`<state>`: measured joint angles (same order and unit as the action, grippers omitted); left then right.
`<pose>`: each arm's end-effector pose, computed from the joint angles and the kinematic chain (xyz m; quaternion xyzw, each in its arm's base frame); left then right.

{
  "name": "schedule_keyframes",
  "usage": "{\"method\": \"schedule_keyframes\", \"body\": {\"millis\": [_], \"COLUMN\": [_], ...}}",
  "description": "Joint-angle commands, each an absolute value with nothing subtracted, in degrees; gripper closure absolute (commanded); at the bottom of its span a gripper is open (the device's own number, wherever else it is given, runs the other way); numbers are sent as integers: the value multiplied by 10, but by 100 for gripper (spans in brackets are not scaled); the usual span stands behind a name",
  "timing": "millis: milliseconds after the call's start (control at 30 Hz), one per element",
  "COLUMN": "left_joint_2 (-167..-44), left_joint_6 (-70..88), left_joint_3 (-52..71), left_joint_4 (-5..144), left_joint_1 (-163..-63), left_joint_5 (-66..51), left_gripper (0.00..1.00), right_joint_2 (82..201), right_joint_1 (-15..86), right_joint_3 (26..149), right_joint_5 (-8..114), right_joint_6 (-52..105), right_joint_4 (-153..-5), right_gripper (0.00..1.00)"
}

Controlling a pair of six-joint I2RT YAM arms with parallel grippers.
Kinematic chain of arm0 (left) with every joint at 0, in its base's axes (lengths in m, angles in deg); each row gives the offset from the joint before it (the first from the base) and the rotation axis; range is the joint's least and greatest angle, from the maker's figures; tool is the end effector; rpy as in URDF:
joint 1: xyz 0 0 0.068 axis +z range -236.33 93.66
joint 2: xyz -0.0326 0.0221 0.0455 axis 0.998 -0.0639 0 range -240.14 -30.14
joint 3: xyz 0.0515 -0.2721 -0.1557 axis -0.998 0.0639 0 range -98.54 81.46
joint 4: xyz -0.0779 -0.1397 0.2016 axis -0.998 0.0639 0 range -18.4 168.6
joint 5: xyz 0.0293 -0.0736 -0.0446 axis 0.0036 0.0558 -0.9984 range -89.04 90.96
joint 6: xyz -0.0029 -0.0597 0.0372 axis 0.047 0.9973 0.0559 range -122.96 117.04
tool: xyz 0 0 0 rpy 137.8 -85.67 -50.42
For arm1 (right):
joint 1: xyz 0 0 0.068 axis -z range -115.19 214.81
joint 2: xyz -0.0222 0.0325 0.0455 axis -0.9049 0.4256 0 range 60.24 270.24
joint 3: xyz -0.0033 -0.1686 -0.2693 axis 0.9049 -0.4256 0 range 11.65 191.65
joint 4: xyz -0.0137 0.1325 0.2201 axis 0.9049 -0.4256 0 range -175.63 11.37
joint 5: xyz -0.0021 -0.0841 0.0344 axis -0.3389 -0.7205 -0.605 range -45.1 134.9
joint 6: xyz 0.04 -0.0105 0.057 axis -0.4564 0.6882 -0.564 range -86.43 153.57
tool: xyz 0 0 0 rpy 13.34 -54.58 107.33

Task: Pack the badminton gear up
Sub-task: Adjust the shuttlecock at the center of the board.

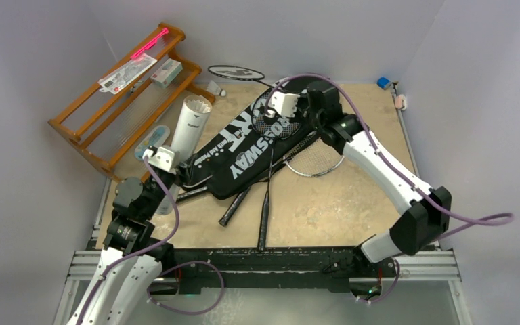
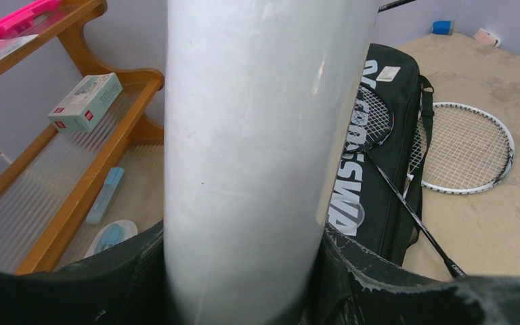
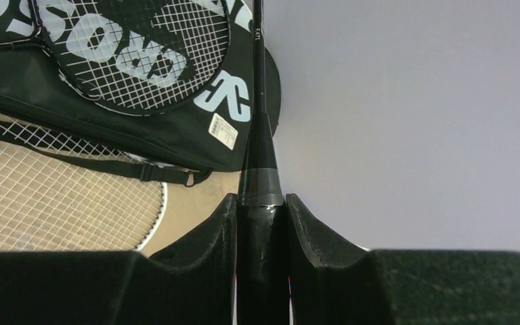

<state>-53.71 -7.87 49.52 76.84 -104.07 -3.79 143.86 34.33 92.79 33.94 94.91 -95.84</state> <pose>0.0902 -0.0338 0.3392 0.1643 0.6676 -0.1094 0.7178 0.3083 0.1688 0.4274 -0.5462 0.6058 -0.2277 0.5318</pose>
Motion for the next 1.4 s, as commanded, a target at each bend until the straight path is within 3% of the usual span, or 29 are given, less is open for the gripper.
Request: {"method": "schedule_keyframes", "body": {"millis": [0,567,833,1200,1367], "left_joint_2": [-531,-529,-528,-522,-520], "left_joint_6": [-68,-68,-68,-62,-60], "left_joint_3": [496,497,497,499,499], "left_joint_4": [733,733,732,729,726], "left_joint_1": [-1036,-1036,-1036,-1036,-1036], "left_joint_5": [-45,-46,-47,-56,-60], "left_gripper": [61,61,61,60,60], "right_joint_2": [1450,1538,1530,1378,1246], "right_joint_1": [346,340,330,331,283], "right_joint_3": [971,975,915,881,852], "right_joint_5": [330,323,319,296,367], "right_joint_6": [972,1046,1147,1085,1000], "right_joint_4": [-883,-798,-768,-991,-1129], "right_gripper": [100,100,100,100,100]}}
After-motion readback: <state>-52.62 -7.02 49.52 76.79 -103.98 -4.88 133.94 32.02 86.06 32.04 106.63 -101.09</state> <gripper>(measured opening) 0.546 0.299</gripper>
